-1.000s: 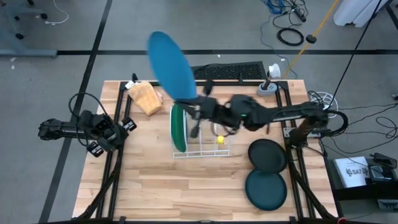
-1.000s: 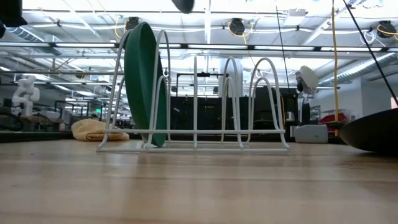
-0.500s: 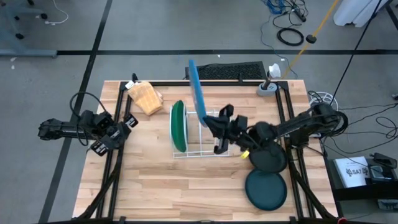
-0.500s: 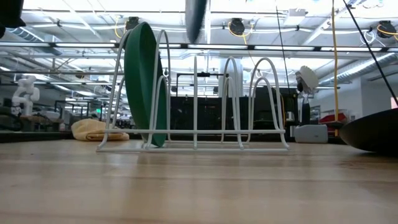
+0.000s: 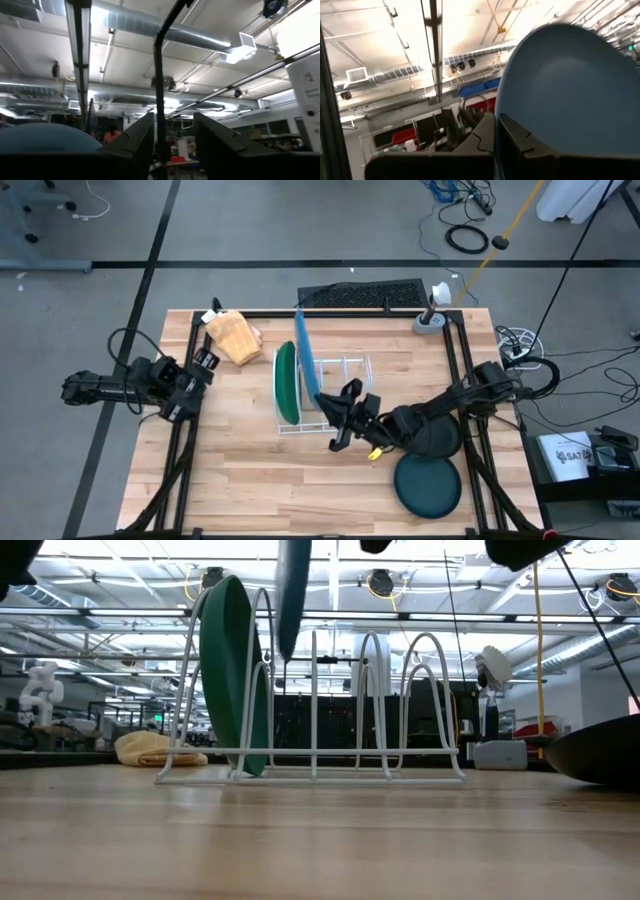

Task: Sort dishes
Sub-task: Put the blue plate in the dish rack

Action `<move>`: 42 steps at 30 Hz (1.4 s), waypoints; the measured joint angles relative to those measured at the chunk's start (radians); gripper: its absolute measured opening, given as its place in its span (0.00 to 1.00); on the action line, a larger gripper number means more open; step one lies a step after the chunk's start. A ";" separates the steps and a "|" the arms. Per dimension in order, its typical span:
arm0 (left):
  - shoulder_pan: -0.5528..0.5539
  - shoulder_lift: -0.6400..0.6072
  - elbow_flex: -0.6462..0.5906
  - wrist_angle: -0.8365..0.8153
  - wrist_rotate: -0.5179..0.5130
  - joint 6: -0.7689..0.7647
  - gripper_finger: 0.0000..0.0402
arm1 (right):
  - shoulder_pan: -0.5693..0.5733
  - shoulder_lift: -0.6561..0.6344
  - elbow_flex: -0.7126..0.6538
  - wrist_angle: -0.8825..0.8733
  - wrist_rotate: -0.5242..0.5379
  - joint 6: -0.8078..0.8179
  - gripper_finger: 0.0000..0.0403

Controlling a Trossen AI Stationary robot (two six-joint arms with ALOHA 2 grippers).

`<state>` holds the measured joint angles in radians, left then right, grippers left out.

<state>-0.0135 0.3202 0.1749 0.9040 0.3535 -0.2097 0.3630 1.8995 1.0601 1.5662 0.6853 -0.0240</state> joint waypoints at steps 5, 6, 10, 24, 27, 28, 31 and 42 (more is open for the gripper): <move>0.000 0.000 0.000 0.007 -0.033 0.041 0.37 | -0.003 0.070 0.051 0.002 0.032 0.034 0.00; 0.000 0.000 0.000 0.008 -0.040 0.042 0.37 | -0.003 0.083 0.056 0.002 0.050 0.038 0.00; 0.000 0.000 0.000 0.014 -0.057 0.043 0.37 | -0.002 0.121 0.059 0.002 0.119 0.058 0.00; 0.000 0.000 0.000 0.027 -0.055 0.010 0.37 | -0.001 0.200 0.059 -0.079 0.288 0.226 0.05; 0.000 0.000 0.000 0.024 -0.053 0.006 0.37 | -0.001 0.201 0.059 -0.121 0.335 0.267 0.10; 0.000 0.000 0.000 0.025 -0.052 0.006 0.37 | -0.001 0.201 0.059 -0.127 0.341 0.271 0.12; 0.000 0.000 0.000 0.020 -0.052 0.005 0.37 | -0.001 0.201 0.059 -0.134 0.339 0.273 0.17; 0.000 0.000 0.000 0.020 -0.052 0.005 0.37 | -0.001 0.199 0.059 -0.085 0.333 0.241 0.40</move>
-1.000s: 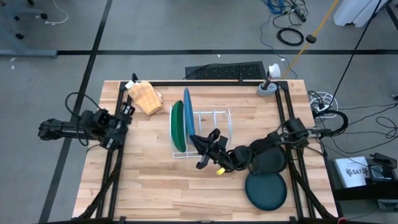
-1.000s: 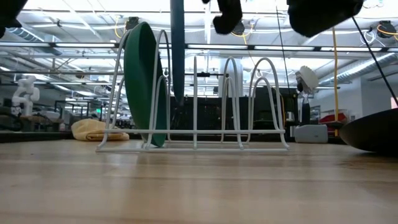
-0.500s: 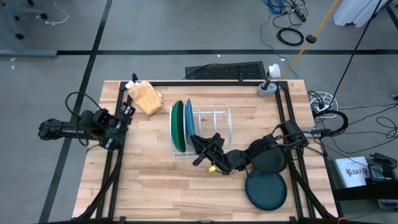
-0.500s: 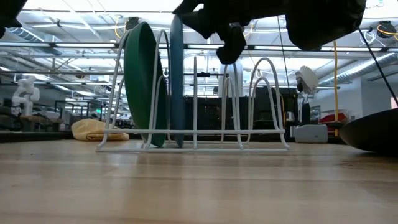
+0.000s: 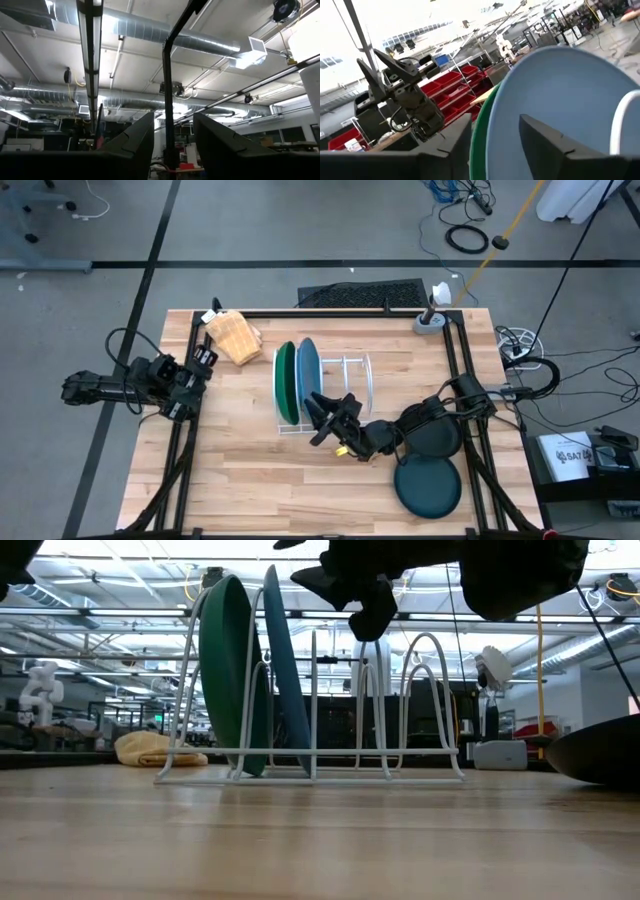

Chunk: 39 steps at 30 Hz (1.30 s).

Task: Sort dishes
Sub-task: Put the blue plate in the dish rack, then put the black plate in the dish rack

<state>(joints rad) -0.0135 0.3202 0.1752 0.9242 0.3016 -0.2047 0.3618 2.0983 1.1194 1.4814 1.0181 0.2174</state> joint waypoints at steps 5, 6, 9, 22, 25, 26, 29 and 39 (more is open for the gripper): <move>0.000 0.000 0.000 -0.001 0.000 0.000 0.37 | 0.007 -0.029 0.000 0.077 -0.073 -0.169 0.48; 0.000 0.000 0.000 -0.001 0.000 0.000 0.37 | 0.014 -0.048 0.000 0.071 -0.080 -0.211 0.49; 0.000 0.000 0.000 -0.003 0.000 0.000 0.37 | 0.044 -0.123 0.000 0.003 -0.088 -0.346 0.50; 0.000 0.000 0.000 -0.061 0.000 0.001 0.37 | 0.317 -0.479 0.165 -1.187 0.288 -0.253 0.45; 0.000 0.000 0.000 -0.086 -0.002 0.001 0.37 | 0.372 -0.488 0.244 -1.438 0.268 -0.079 0.43; 0.000 0.000 0.000 -0.092 -0.008 0.002 0.37 | 0.391 -0.488 0.269 -1.527 0.254 -0.004 0.43; 0.000 0.000 0.000 -0.108 -0.039 0.001 0.37 | 0.425 -0.483 0.302 -1.761 0.179 0.250 0.41; 0.000 0.000 0.000 -0.111 -0.045 -0.024 0.37 | 0.397 -0.407 0.299 -2.275 -0.160 0.806 0.39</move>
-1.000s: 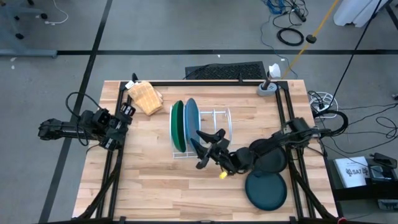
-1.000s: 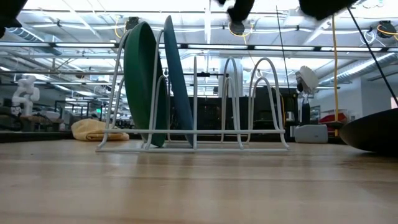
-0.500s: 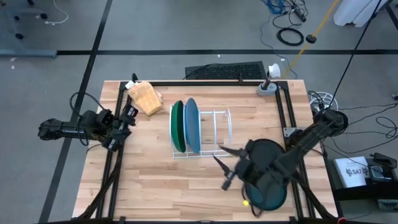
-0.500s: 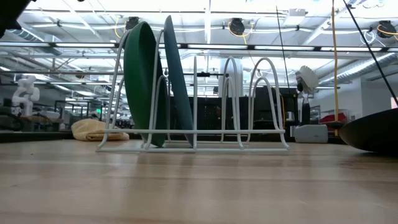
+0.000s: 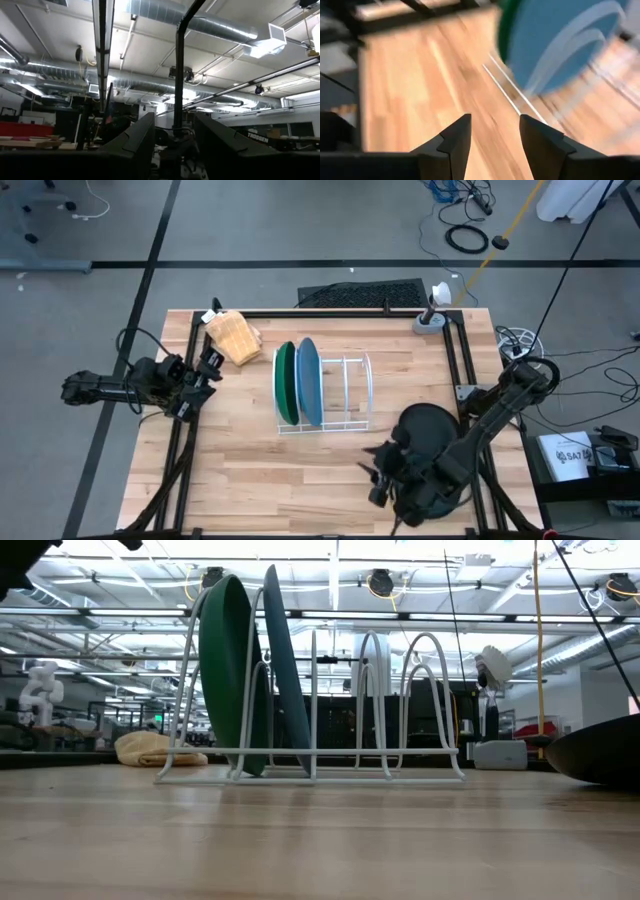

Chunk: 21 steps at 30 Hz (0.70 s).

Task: Sort dishes
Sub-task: Put the black plate in the dish rack

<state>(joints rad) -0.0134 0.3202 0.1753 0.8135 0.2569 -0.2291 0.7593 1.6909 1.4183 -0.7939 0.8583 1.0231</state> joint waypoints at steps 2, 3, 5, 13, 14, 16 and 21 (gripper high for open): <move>0.000 0.000 0.000 -0.001 0.000 0.000 0.37 | -0.015 0.000 0.001 -0.141 -0.058 0.101 0.39; 0.000 0.000 0.000 -0.001 0.000 0.000 0.37 | -0.024 0.000 0.000 -0.202 -0.090 0.133 0.39; 0.000 0.000 0.000 -0.001 0.000 0.000 0.37 | -0.044 0.000 0.000 -0.304 -0.161 0.175 0.39; 0.000 0.000 0.000 -0.015 0.000 0.005 0.37 | -0.111 0.000 0.000 -0.563 -0.510 0.269 0.39; 0.000 0.000 0.000 -0.018 0.000 0.007 0.37 | -0.113 0.000 0.000 -0.564 -0.540 0.271 0.39; 0.000 0.000 0.000 -0.019 -0.001 0.007 0.37 | -0.113 0.000 0.000 -0.570 -0.574 0.281 0.39; 0.000 0.000 0.000 -0.020 0.000 0.002 0.37 | -0.113 0.000 -0.036 -0.576 -0.645 0.326 0.40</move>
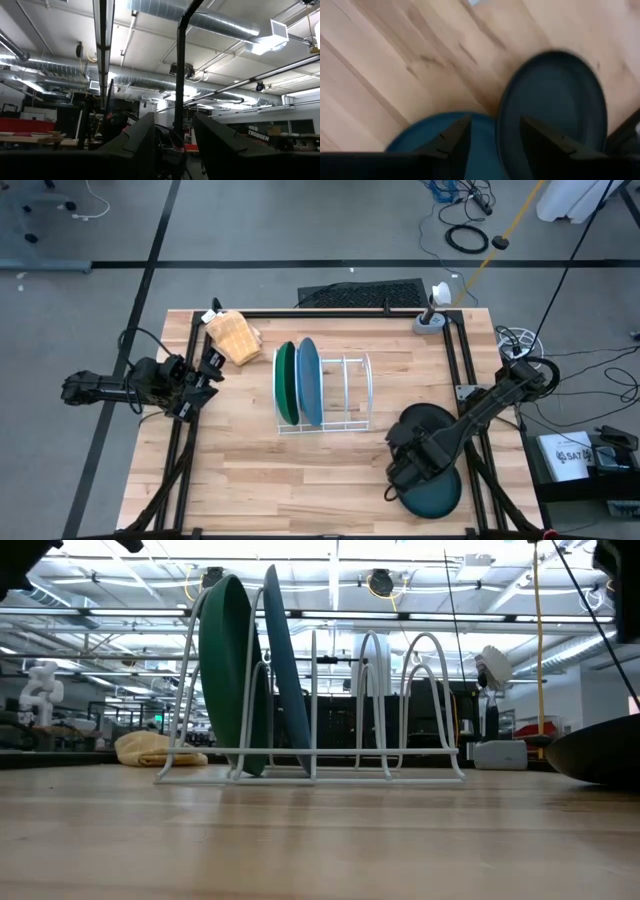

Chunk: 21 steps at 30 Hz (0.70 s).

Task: Sort dishes
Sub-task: Put the black plate in the dish rack

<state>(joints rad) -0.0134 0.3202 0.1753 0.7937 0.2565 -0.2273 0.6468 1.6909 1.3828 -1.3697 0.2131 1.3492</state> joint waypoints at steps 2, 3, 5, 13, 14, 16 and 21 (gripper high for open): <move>0.000 0.000 0.000 -0.001 0.000 0.000 0.37 | 0.000 0.000 -0.025 0.005 -0.050 0.013 0.40; 0.000 0.000 0.000 -0.001 0.000 0.000 0.37 | 0.000 0.000 -0.038 0.006 -0.065 0.023 0.40; 0.000 0.000 0.000 -0.003 0.000 0.000 0.37 | 0.003 0.000 -0.060 0.007 -0.086 0.039 0.40; 0.000 0.000 0.000 -0.019 0.000 0.001 0.37 | 0.009 0.000 -0.147 0.123 -0.116 0.040 0.40; 0.000 0.000 0.000 -0.019 0.000 0.002 0.37 | 0.010 0.000 -0.158 0.135 -0.116 0.040 0.40; 0.000 0.000 0.000 -0.020 0.000 0.002 0.37 | 0.009 0.000 -0.181 0.146 -0.117 0.043 0.40; 0.000 0.000 0.000 -0.020 0.000 0.006 0.37 | 0.007 0.000 -0.241 0.156 -0.164 0.044 0.40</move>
<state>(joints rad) -0.0132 0.3202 0.1753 0.7737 0.2565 -0.2214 0.6537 1.6909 1.1418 -1.2136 0.0487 1.3936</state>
